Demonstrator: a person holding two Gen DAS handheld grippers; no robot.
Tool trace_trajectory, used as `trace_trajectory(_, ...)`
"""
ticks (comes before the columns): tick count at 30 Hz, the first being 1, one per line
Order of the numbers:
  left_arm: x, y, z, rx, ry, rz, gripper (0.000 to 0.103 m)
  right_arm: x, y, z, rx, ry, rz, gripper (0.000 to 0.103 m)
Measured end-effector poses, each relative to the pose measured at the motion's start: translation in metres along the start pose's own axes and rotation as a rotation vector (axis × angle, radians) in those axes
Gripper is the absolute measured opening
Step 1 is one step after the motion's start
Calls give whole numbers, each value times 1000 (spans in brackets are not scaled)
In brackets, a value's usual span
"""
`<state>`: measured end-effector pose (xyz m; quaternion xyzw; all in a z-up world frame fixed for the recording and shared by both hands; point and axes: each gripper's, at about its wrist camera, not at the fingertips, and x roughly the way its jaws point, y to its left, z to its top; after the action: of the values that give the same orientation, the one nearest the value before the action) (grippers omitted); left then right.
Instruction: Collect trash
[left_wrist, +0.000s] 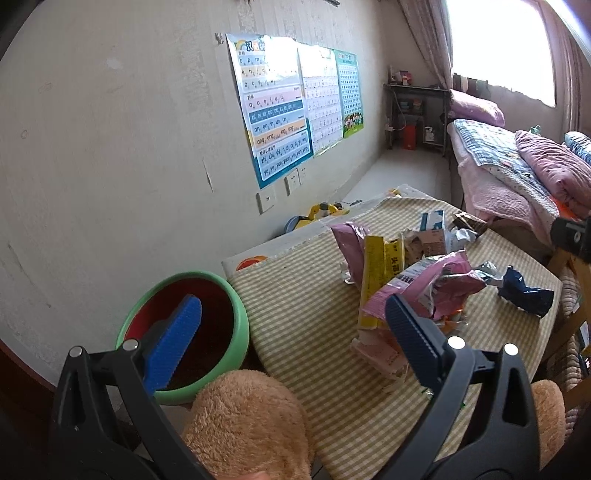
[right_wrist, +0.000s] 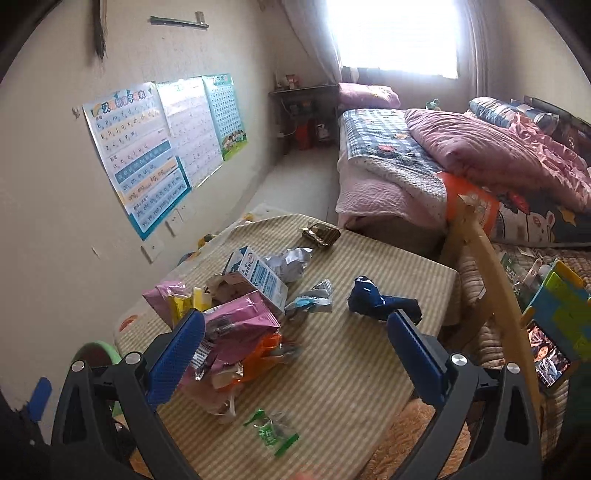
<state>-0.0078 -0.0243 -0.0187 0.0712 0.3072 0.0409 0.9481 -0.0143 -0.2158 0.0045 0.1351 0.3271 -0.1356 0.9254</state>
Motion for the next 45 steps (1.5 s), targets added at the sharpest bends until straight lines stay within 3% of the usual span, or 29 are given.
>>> trace_trajectory(16, 1, 2, -1, -7, 8, -47, 98, 2, 4, -4, -36, 5, 46, 96)
trace_trajectory(25, 21, 2, -9, 6, 51, -50, 98, 34, -6, -20, -45, 125, 107, 96)
trace_trajectory(29, 34, -2, -7, 68, 39, -48, 98, 49, -8, -32, -114, 179, 126, 96)
trace_trajectory(34, 50, 1, -3, 78, 71, -81, 98, 85, 7, -70, -220, 378, 182, 94)
trace_trajectory(40, 54, 6, -10, 84, 119, -142, 98, 122, 20, -112, -253, 556, 245, 65)
trace_trajectory(42, 52, 1, -9, 109, 116, -177, 98, 130, 18, -120, -231, 602, 264, 36)
trace_trajectory(45, 49, -13, 1, 167, 119, -272, 97, 125, 5, -111, -149, 573, 317, 32)
